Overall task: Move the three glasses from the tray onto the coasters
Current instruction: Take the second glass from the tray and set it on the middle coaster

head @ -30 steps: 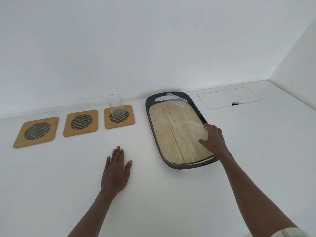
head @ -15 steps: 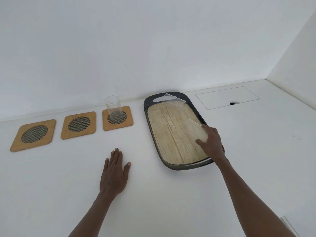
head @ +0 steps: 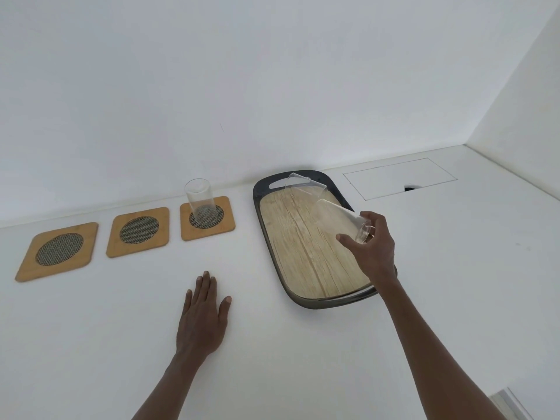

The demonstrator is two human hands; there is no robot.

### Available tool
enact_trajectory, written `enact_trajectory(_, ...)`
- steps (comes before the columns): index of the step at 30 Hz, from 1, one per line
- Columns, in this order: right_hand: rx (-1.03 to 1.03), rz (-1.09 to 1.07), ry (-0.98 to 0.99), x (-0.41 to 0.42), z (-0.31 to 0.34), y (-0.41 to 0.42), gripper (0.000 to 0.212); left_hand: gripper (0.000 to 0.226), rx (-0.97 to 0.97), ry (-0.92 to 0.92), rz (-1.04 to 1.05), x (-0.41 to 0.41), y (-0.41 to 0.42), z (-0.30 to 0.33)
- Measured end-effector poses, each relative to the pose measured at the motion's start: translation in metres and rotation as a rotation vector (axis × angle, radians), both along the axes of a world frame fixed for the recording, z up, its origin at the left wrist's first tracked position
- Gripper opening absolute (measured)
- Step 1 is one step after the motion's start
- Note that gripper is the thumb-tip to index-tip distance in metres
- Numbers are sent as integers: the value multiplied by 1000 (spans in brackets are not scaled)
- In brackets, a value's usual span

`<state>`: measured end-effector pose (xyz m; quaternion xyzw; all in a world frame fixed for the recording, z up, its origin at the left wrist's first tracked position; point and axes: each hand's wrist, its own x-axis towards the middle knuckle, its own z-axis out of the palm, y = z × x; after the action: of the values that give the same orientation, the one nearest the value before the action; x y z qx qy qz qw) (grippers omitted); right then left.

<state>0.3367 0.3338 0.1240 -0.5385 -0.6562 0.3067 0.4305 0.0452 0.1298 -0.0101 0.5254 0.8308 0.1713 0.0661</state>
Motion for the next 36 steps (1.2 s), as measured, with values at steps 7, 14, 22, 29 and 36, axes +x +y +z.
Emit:
enact_trajectory(7, 77, 8, 42, -4, 14, -7, 67, 79, 10, -16, -5, 0, -1, 1)
enact_trajectory(14, 141, -6, 61, -15, 26, -17, 76, 79, -15, -20, -11, 1, -1, 4)
enact_trajectory(22, 117, 98, 133, -43, 35, -33, 72, 87, 18, -106, -16, -12, -12, 11)
enact_trajectory(29, 86, 199, 137, -90, 39, -54, 73, 87, 24, -77, 88, -68, -49, 11)
enact_trajectory(36, 99, 294, 118, -152, 42, -74, 70, 80, 13, -52, 181, -125, -83, 12)
